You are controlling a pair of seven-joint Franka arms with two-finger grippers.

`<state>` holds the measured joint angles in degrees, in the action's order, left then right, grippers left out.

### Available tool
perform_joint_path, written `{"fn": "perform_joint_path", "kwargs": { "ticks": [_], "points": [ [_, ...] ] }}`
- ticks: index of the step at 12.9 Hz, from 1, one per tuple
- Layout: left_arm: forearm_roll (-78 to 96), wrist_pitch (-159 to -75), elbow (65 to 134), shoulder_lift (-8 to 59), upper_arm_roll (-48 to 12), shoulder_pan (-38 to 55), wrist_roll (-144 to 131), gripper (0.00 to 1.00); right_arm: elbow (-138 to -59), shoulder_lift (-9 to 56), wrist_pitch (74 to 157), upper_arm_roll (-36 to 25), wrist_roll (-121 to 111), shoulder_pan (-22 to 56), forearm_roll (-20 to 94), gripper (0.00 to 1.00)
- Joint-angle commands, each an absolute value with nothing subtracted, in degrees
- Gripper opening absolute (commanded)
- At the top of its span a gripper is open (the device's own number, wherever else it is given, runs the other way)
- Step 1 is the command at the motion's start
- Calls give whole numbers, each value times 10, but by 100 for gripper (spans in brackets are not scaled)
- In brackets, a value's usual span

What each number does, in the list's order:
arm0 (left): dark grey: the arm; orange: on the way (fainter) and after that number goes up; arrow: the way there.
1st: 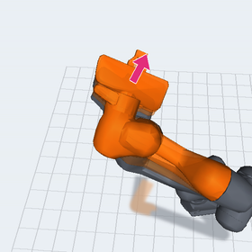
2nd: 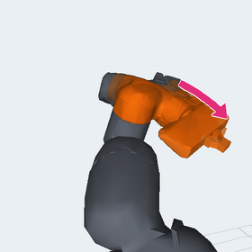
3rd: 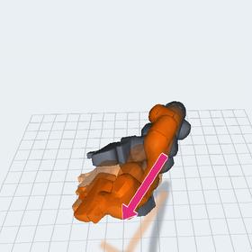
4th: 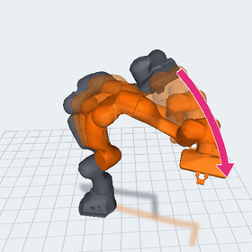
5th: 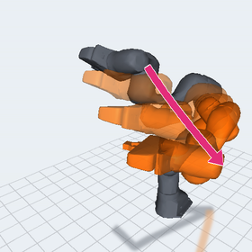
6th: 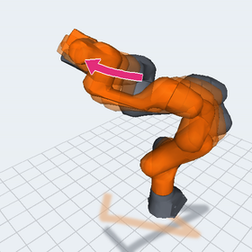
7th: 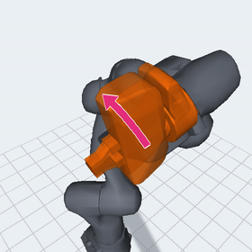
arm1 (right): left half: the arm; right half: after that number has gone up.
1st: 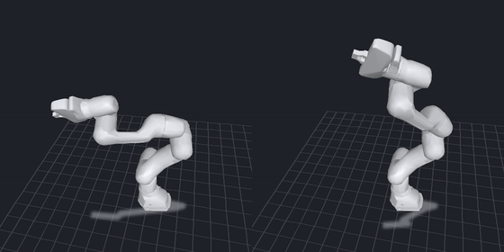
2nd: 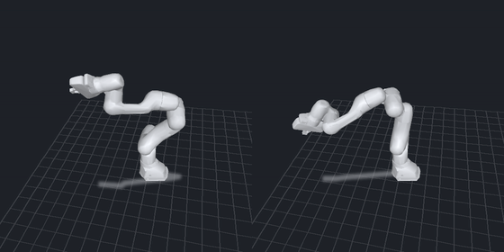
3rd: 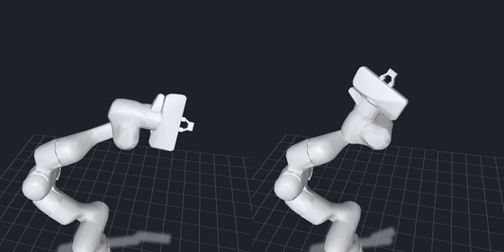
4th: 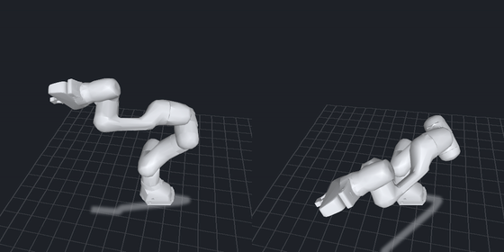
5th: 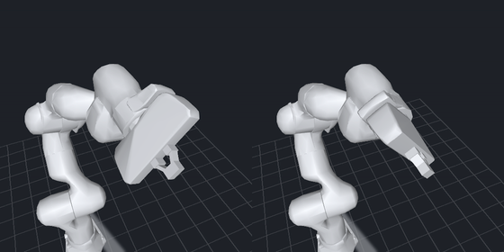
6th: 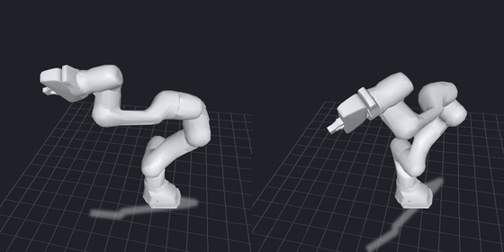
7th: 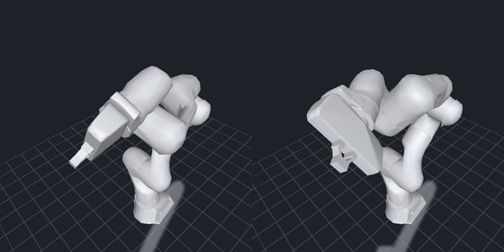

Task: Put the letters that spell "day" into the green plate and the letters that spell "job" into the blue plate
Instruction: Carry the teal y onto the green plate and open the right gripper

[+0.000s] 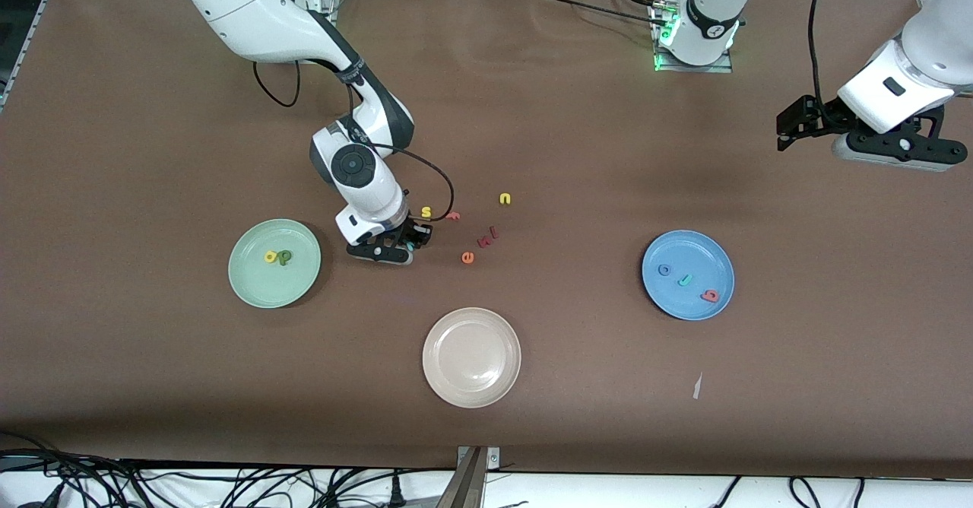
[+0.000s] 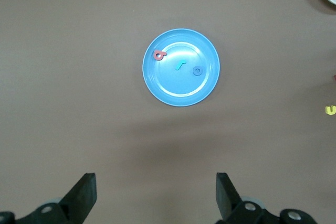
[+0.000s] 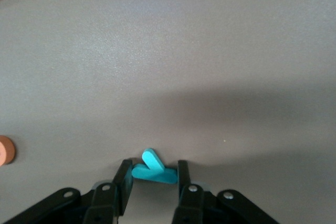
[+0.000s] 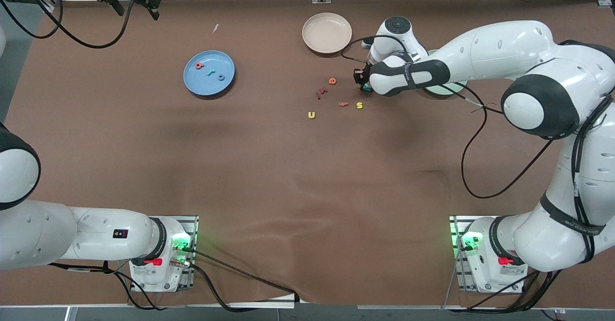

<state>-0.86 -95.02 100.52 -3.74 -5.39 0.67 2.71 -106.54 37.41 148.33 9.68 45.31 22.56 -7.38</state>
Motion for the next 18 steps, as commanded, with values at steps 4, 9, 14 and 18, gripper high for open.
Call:
{"fn": "perform_joint_path", "kwargs": {
  "ticks": [4,9,14,18],
  "points": [
    [-4,-953,1005,-37,-87,-28,27,100,-1056,346,1445,84,414,217,-87,8],
    [-4,-953,1004,-36,-88,-28,31,100,-1075,244,1304,85,189,114,-81,8],
    [-3,-954,1004,-35,-86,-29,29,100,-1137,192,1297,85,83,41,-63,88],
    [-3,-953,1004,-35,-86,-30,32,100,-1108,146,1208,83,81,41,-15,100]
  ]
}}
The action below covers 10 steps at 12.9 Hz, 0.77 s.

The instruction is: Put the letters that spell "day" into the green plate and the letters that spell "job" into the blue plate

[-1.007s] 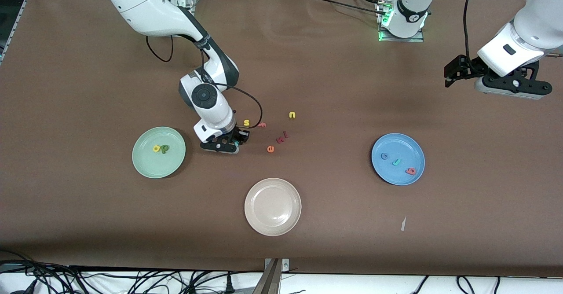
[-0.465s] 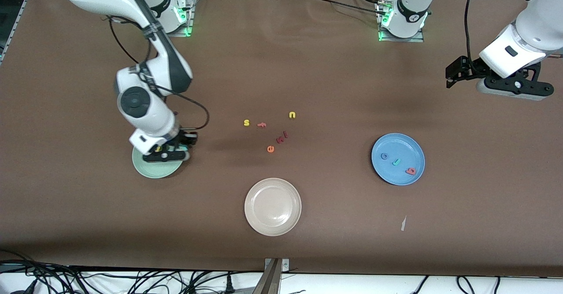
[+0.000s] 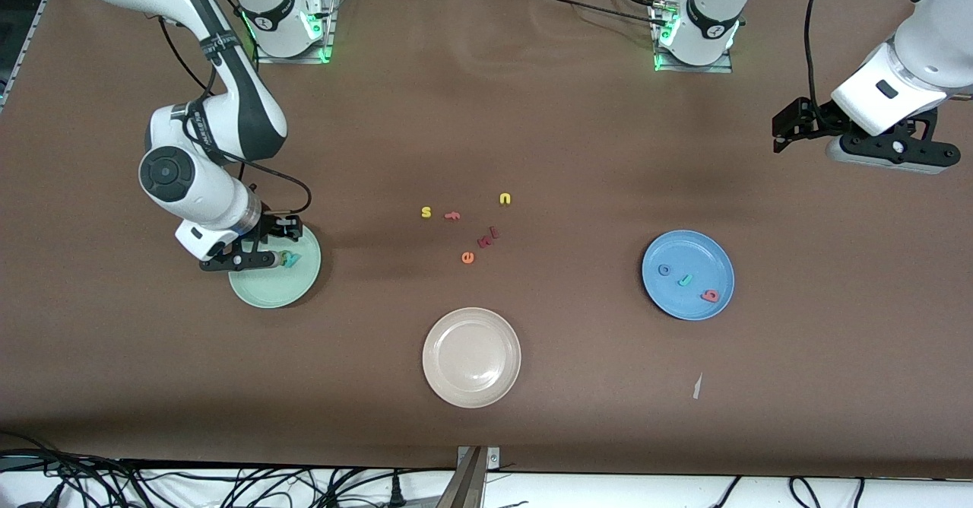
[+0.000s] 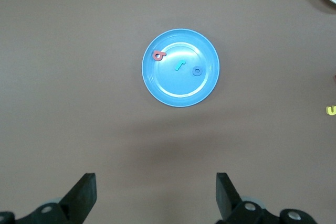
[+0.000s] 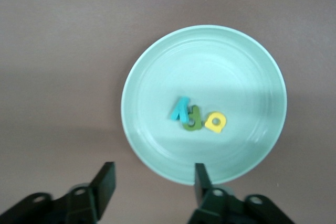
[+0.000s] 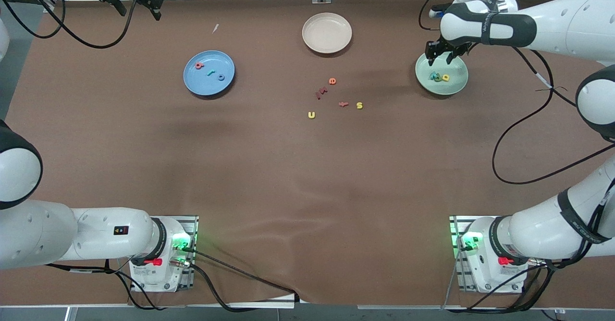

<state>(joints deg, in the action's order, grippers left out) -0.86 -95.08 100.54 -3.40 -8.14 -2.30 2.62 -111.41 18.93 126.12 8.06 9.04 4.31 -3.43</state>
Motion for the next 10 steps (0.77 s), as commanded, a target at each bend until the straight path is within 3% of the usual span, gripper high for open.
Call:
{"fn": "perform_joint_path", "kwargs": {
  "ticks": [1,10],
  "points": [
    [-3,-953,1004,-35,-86,-30,32,100,-1086,137,1173,83,82,41,-13,100],
    [1,-953,1004,-33,-85,-31,30,100,-919,84,943,56,79,42,-12,100]
  ]
}}
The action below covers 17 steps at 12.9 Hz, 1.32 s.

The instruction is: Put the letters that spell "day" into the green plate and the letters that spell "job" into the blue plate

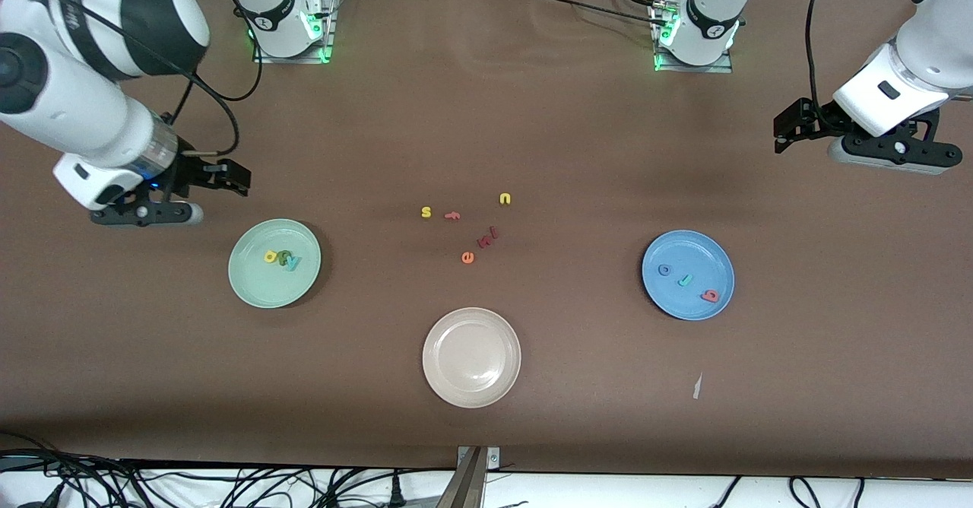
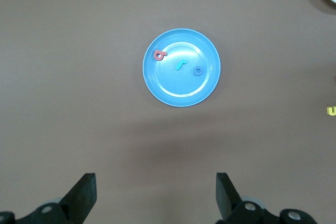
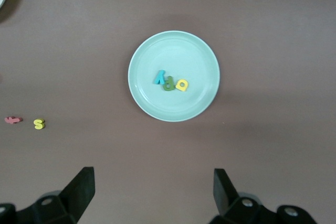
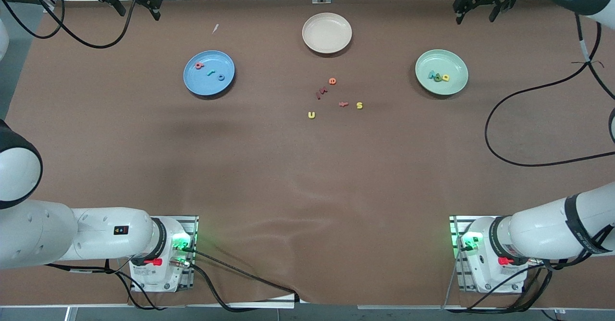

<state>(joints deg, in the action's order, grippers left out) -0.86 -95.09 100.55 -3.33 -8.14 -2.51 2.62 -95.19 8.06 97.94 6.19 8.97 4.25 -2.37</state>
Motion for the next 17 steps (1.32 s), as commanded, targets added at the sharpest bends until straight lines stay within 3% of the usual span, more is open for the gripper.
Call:
{"fn": "perform_joint_path", "kwargs": {
  "ticks": [1,12,17],
  "points": [
    [3,-953,1004,-32,-85,-31,30,100,-912,84,938,56,80,42,-12,100],
    [4,-950,1004,-35,-88,-31,30,100,-876,72,922,60,78,46,-15,100],
    [4,-951,963,-8,-88,-20,32,100,-876,76,920,60,76,46,-11,100]
  ]
}}
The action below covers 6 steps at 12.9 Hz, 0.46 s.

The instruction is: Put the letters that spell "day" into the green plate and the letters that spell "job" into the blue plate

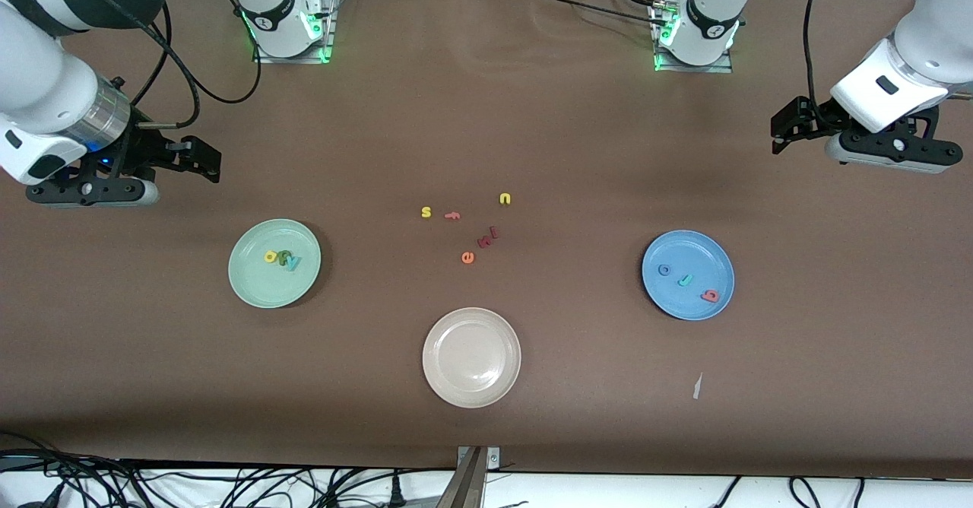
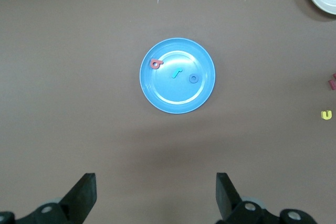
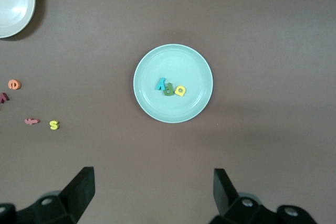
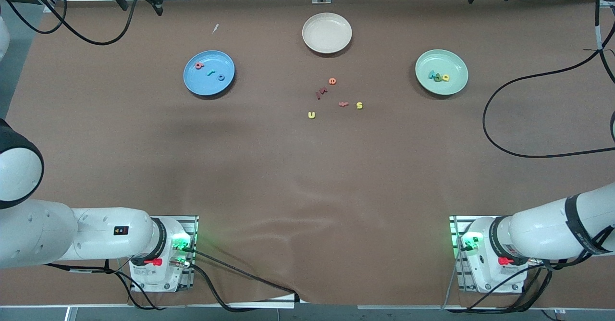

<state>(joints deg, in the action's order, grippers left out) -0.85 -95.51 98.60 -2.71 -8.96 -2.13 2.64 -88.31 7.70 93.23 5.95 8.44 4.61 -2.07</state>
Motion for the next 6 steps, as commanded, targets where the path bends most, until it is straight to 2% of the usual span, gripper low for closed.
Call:
{"fn": "perform_joint_path", "kwargs": {
  "ticks": [1,6],
  "points": [
    [4,-951,963,-7,-88,-20,32,100,-876,76,920,59,76,46,-11,100],
    [4,-949,962,-8,-92,-17,25,100,-876,77,920,58,75,43,-12,100]
  ]
}}
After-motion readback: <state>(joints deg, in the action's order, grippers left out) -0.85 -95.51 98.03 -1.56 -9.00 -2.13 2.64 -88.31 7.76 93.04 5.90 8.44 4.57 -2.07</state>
